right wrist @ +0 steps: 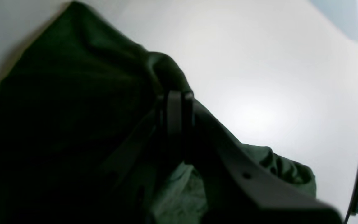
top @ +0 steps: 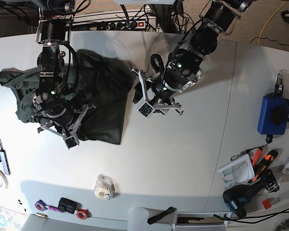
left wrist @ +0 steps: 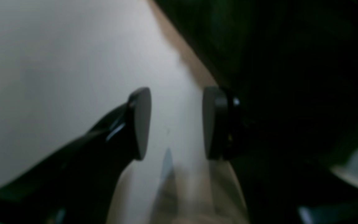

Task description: Layout the t-shirt on the table in an organized manner, then fold the t-shirt properly

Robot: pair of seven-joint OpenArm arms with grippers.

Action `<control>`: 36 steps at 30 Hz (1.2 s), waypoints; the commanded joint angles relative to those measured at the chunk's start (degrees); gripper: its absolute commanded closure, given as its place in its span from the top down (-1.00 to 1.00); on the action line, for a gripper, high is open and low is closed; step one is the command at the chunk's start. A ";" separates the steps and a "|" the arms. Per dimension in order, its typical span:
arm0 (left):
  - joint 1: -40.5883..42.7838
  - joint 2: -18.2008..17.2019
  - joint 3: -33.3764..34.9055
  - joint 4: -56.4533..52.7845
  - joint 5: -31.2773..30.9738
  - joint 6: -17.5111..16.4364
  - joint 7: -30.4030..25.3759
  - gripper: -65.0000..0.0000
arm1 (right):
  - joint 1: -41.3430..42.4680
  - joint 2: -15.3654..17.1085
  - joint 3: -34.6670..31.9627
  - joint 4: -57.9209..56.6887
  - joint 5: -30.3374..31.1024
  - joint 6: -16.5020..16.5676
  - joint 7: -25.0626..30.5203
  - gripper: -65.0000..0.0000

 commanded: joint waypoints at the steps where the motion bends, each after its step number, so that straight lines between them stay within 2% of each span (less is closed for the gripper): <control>1: -0.87 0.35 -0.15 0.87 -0.17 0.22 -1.44 -0.14 | 1.31 0.55 0.24 0.94 0.00 -0.42 1.49 -1.00; 4: -0.87 0.35 -0.15 0.87 -0.17 0.22 -1.44 -0.14 | 1.27 0.52 0.22 0.94 0.22 -0.39 1.05 -1.00; 7: -0.87 0.35 -0.15 0.87 -0.17 0.22 -1.44 -0.14 | 1.27 0.55 0.22 0.94 0.13 -0.37 0.61 -0.51; 9: -0.87 0.35 -0.15 0.87 -0.17 0.22 -1.44 -0.14 | 1.29 0.57 0.24 0.94 -0.44 -0.42 0.98 -0.33; 11: -0.87 0.35 -0.15 0.87 -0.17 0.22 -1.44 -0.14 | 1.29 0.57 0.24 0.94 -2.27 -0.81 1.81 -0.33; 15: -0.87 0.33 -0.15 0.87 -0.15 0.22 -1.44 -0.14 | 1.29 0.57 0.24 0.94 -6.67 -5.99 3.17 -0.33; 18: -0.90 0.35 -0.15 0.87 -0.15 0.22 -1.46 -0.14 | 1.27 0.55 0.28 0.94 -6.91 -8.81 2.47 -0.33; 26: -0.94 0.33 -0.15 0.87 0.17 0.20 -1.51 -0.14 | 0.44 0.52 0.28 0.96 3.34 -8.07 1.92 -0.33; 31: -0.92 0.09 -0.15 0.87 1.49 0.22 -1.53 -0.14 | -1.99 0.52 0.28 2.54 4.09 -8.09 1.97 -0.33; 36: -0.90 -0.79 -0.20 0.87 1.36 0.26 -1.51 -0.14 | -7.98 0.55 0.28 11.30 4.04 -7.85 1.81 -0.33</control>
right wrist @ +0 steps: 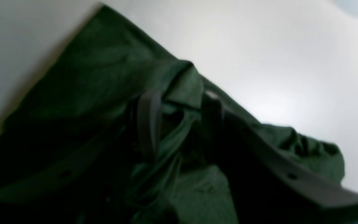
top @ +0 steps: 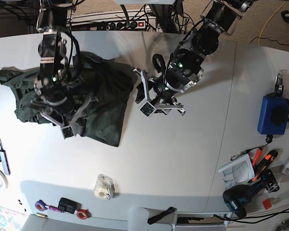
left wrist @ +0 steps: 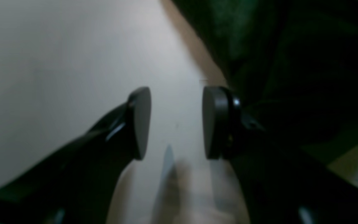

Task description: Layout the t-shirt on the table in an organized manner, then fold the t-shirt properly

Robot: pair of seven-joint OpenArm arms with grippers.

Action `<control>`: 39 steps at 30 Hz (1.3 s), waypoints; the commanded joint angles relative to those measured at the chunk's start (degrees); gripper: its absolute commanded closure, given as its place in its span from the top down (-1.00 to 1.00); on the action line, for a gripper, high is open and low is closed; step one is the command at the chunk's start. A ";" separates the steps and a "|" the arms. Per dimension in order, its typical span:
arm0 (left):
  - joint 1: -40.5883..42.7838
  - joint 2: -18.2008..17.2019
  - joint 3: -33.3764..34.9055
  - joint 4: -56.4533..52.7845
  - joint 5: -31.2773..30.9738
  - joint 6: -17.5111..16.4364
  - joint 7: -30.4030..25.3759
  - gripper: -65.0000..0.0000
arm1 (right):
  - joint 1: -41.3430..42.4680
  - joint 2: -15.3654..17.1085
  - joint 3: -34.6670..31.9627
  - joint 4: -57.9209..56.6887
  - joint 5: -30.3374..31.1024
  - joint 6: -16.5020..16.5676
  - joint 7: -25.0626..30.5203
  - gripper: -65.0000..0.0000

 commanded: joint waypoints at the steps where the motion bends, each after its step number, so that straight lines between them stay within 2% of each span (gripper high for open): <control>1: -0.92 0.13 -0.15 0.87 -0.17 0.35 -1.51 -0.14 | -0.48 0.55 0.28 3.43 0.11 0.20 1.25 -0.33; 9: -0.92 -0.02 -0.15 0.87 -0.17 0.81 -1.49 -0.14 | -10.40 0.55 0.28 18.53 0.17 4.17 -4.26 -0.33; 12: -0.92 -0.02 -0.15 0.87 -0.17 0.81 -1.51 -0.14 | -14.12 0.55 0.28 19.89 0.15 5.18 -5.97 -0.33; 18: -0.90 -0.04 -0.15 0.87 -0.17 0.81 -1.49 -0.14 | -20.87 0.55 0.28 19.91 0.13 5.20 -7.63 -0.32; 24: -0.92 -0.02 -0.15 0.87 -0.20 0.55 -1.49 -0.14 | -23.45 0.52 0.28 19.89 -0.37 5.33 -5.25 0.04; 31: -0.92 -0.02 -0.15 0.87 -0.24 -0.07 -1.49 -0.14 | -23.15 -0.68 0.28 19.69 -5.68 -0.90 -3.23 0.04; 37: -0.90 -0.02 -0.15 0.87 -0.90 -0.07 -1.49 -0.14 | -23.15 -2.69 0.28 19.50 -5.64 -1.09 -3.06 0.04; 39: -0.92 -0.02 -0.15 0.87 -0.83 -0.07 -1.49 -0.14 | -23.15 -2.82 0.31 19.39 -5.66 -1.38 -4.63 0.04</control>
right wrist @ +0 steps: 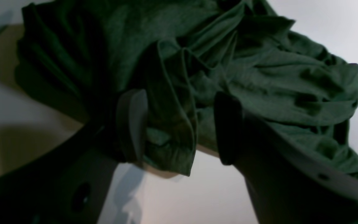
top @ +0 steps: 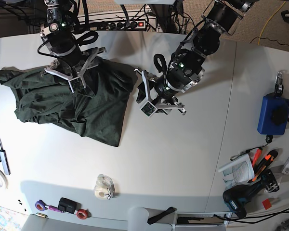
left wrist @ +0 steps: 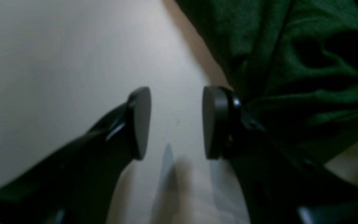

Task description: Layout the t-shirt on the table in an organized manner, then fold the t-shirt properly

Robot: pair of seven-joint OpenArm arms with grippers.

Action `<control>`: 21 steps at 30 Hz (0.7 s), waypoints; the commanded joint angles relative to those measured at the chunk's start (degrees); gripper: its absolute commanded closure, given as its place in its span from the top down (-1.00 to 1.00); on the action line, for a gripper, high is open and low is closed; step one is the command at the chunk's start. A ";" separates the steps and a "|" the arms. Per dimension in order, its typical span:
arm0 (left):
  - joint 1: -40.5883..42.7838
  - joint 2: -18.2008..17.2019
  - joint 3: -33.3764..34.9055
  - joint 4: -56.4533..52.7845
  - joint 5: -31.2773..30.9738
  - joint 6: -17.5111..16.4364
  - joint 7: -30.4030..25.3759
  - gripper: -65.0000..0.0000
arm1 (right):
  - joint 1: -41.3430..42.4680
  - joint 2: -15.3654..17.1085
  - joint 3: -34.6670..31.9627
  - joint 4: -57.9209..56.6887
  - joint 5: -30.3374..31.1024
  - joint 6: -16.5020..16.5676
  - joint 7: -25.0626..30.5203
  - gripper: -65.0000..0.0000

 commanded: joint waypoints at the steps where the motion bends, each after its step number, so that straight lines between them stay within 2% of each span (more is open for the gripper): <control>1: -0.90 0.20 -0.17 0.87 -0.13 0.02 -1.46 -0.14 | 0.13 0.33 0.26 0.59 -0.28 -1.36 -0.55 0.04; 3: -0.87 0.20 -0.17 0.87 -0.13 0.02 -1.44 -0.14 | -0.48 0.33 1.42 0.46 -0.20 -2.29 -1.75 0.04; 6: -0.87 0.17 -0.17 0.87 -0.13 0.02 -1.44 -0.14 | -2.36 0.28 5.14 0.44 1.81 -2.10 -0.13 0.04; 12: -0.90 0.20 -0.17 0.87 -0.15 0.00 -1.51 -0.14 | -2.45 -0.50 12.02 -2.58 9.22 2.47 3.37 0.04; 17: -0.92 0.20 -0.17 0.87 -0.15 0.02 -1.53 -0.14 | 0.44 -0.66 12.22 -10.21 14.82 6.23 3.61 0.04; 21: -0.87 0.20 -0.17 0.87 -0.17 0.02 -1.53 -0.14 | 2.45 -1.46 12.13 -13.97 15.63 7.65 3.45 0.04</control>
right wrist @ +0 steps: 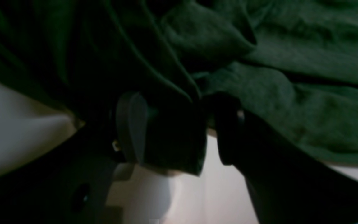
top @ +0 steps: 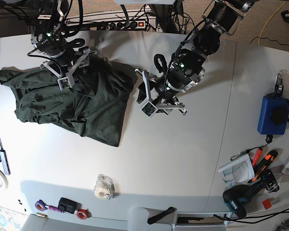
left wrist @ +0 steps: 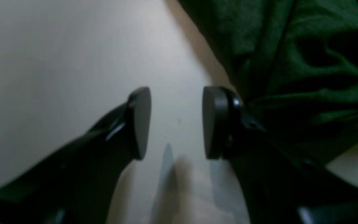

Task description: Layout the t-shirt on the table in an organized manner, then fold the t-shirt properly

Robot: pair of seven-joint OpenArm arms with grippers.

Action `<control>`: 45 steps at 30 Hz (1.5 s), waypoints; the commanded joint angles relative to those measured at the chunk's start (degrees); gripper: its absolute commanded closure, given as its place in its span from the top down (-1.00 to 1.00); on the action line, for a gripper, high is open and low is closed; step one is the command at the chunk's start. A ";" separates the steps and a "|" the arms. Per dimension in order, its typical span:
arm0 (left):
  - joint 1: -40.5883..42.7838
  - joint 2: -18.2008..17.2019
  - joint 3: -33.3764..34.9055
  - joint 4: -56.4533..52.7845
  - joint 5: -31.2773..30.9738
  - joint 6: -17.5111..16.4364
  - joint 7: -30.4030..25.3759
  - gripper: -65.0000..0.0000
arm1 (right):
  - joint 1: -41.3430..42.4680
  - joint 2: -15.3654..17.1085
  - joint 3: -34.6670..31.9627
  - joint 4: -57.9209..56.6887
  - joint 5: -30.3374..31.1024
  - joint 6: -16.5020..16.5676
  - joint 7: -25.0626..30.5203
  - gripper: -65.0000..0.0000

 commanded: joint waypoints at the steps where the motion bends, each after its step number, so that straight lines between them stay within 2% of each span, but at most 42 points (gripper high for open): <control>1: -0.90 0.31 -0.17 0.87 -0.17 0.02 -1.53 -0.14 | 0.37 0.48 0.17 0.63 0.35 0.31 0.94 0.04; 4: -0.90 0.31 -0.17 0.87 -0.20 0.02 -1.53 -0.14 | 0.63 0.52 0.17 0.72 0.33 1.95 0.52 -0.01; 5: -0.90 0.31 -0.17 0.87 -0.17 0.02 -1.55 -0.14 | 0.81 0.52 0.17 0.72 0.33 3.65 0.50 -0.14; 8: -0.90 0.31 -0.17 0.87 -0.17 0.02 -1.86 -0.14 | 1.62 0.55 0.17 0.94 0.33 5.81 0.31 -0.59; 10: -0.90 0.31 -0.17 0.87 -0.17 0.02 -1.92 -0.14 | 2.34 0.52 0.17 1.62 0.33 7.17 0.15 -0.77; 16: -0.90 0.31 -0.17 0.87 -0.20 0.04 -1.92 -0.14 | 4.74 1.11 0.17 4.13 0.15 8.46 -0.26 -1.00; 22: -0.90 0.31 -0.17 0.87 -0.20 0.04 -1.95 -0.14 | 7.23 3.78 0.17 4.81 -0.31 13.79 1.86 -1.00; 29: -0.90 0.31 -0.17 0.87 -0.20 0.04 -1.97 -0.14 | 10.32 7.65 0.17 4.81 -0.31 15.89 8.44 -1.00; 34: -0.90 0.31 -0.17 0.87 -0.17 0.04 -2.05 -0.14 | 11.85 8.00 0.17 4.81 -0.28 16.08 8.39 -1.00; 38: -0.87 0.31 -0.17 0.87 -0.17 0.04 -2.08 -0.14 | 11.82 8.00 0.17 4.81 -0.24 16.08 5.97 -1.00; 45: -0.87 0.31 -0.17 0.87 -0.17 0.04 -2.10 -0.14 | 9.20 8.02 0.17 4.79 -0.66 16.08 4.96 -1.00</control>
